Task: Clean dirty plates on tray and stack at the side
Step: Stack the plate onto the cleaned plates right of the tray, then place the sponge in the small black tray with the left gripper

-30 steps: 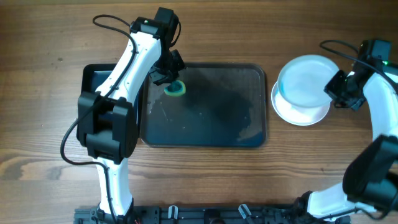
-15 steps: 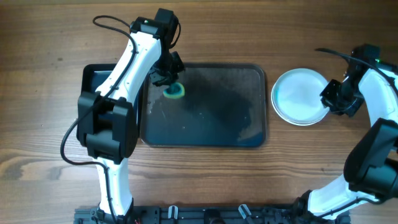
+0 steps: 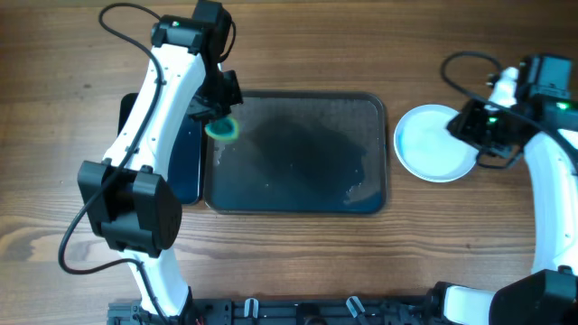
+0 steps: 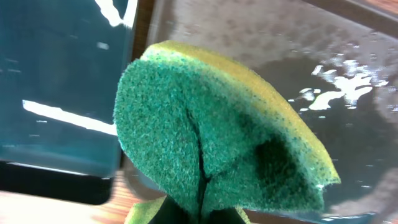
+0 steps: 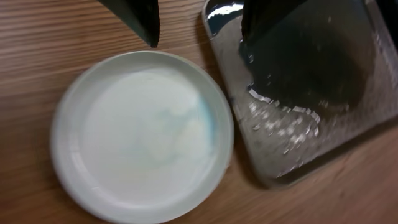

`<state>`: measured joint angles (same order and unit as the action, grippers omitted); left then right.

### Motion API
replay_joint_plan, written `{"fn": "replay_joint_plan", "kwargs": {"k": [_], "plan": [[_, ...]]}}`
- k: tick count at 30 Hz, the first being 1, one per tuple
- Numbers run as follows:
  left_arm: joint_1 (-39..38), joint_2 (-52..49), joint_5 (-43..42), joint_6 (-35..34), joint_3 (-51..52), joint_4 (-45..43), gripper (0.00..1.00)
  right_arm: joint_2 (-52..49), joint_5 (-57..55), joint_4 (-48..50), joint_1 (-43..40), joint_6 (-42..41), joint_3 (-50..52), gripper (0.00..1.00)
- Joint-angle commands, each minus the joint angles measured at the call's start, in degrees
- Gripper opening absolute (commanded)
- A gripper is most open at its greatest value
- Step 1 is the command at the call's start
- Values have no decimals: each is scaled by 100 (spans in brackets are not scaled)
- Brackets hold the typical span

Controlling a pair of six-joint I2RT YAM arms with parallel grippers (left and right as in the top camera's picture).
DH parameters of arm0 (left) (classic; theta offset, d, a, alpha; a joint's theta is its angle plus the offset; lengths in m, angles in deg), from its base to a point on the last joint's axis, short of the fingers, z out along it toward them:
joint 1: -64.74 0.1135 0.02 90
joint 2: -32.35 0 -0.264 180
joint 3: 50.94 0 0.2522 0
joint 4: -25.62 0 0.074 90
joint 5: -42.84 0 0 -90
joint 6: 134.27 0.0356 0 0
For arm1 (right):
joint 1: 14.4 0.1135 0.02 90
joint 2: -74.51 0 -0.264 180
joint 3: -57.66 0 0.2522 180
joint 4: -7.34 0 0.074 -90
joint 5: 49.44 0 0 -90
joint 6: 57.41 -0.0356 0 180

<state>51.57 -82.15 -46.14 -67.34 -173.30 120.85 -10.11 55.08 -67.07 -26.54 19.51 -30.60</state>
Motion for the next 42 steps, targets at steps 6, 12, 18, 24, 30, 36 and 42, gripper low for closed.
{"fn": "replay_joint_plan", "kwargs": {"k": [6,12,18,24,30,36,42], "plan": [[352,48,1707,446,448,-164,4,-68,0,391,1056,90,-70,47],[828,48,1703,448,1292,-872,4,-68,-295,396,1331,103,-68,47],[1335,46,1685,468,1902,-1506,4,-68,-293,396,1335,101,-68,46],[1611,37,1639,702,1967,-1637,4,-68,-293,387,1335,96,-68,46],[1617,37,1641,791,2245,-1956,25,-68,-293,337,1338,103,-68,46],[1617,55,1475,793,2310,-2046,42,-68,-289,337,1335,275,-68,47],[1530,341,1394,782,1908,-1508,42,-66,-243,262,1338,413,-70,47]]}}
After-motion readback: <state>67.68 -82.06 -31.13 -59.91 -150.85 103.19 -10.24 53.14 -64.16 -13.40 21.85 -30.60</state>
